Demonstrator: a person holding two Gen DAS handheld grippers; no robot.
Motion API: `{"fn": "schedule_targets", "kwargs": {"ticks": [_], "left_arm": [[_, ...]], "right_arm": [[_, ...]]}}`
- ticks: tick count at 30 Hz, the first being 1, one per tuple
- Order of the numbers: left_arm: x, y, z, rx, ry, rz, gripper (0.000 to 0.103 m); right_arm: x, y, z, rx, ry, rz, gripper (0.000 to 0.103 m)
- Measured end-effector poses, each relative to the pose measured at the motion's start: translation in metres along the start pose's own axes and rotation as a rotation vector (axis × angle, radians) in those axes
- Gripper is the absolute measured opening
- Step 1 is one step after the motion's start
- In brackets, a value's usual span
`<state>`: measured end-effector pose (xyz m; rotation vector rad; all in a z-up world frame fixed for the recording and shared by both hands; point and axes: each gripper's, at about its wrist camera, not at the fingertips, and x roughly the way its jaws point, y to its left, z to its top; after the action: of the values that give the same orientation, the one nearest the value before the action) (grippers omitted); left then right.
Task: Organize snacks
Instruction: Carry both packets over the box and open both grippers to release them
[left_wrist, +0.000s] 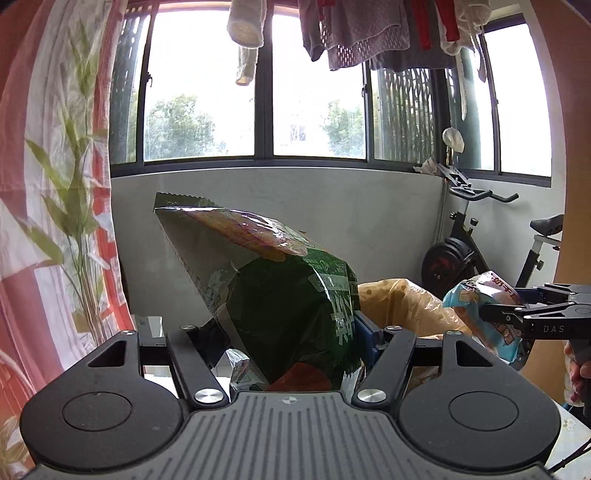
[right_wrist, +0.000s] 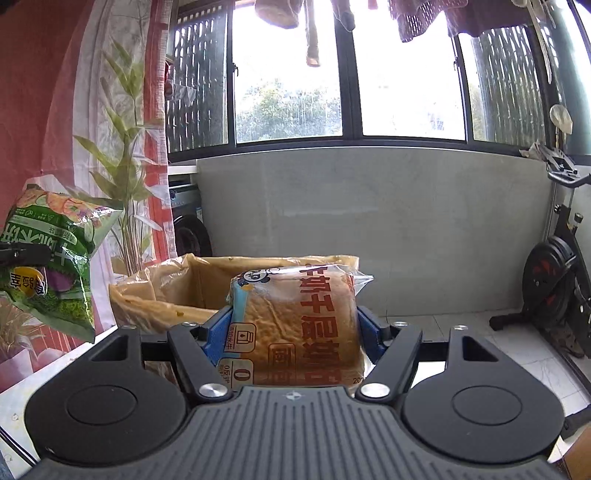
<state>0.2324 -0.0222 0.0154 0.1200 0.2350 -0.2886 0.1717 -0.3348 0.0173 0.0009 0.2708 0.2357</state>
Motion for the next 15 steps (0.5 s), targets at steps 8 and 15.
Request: {"fn": "schedule_targets", "kwargs": {"ticks": [8,15], "left_arm": [[0.085,-0.016,0.018,0.037,0.091,-0.014,0.07],[0.15,-0.019,0.015,0.075,0.186,0.051,0.07]], "right_arm": [[0.083,0.02,0.033,-0.075,0.018,0.032,0.071],[0.137,0.029,0.028,-0.091,0.082,0.02,0.071]]}}
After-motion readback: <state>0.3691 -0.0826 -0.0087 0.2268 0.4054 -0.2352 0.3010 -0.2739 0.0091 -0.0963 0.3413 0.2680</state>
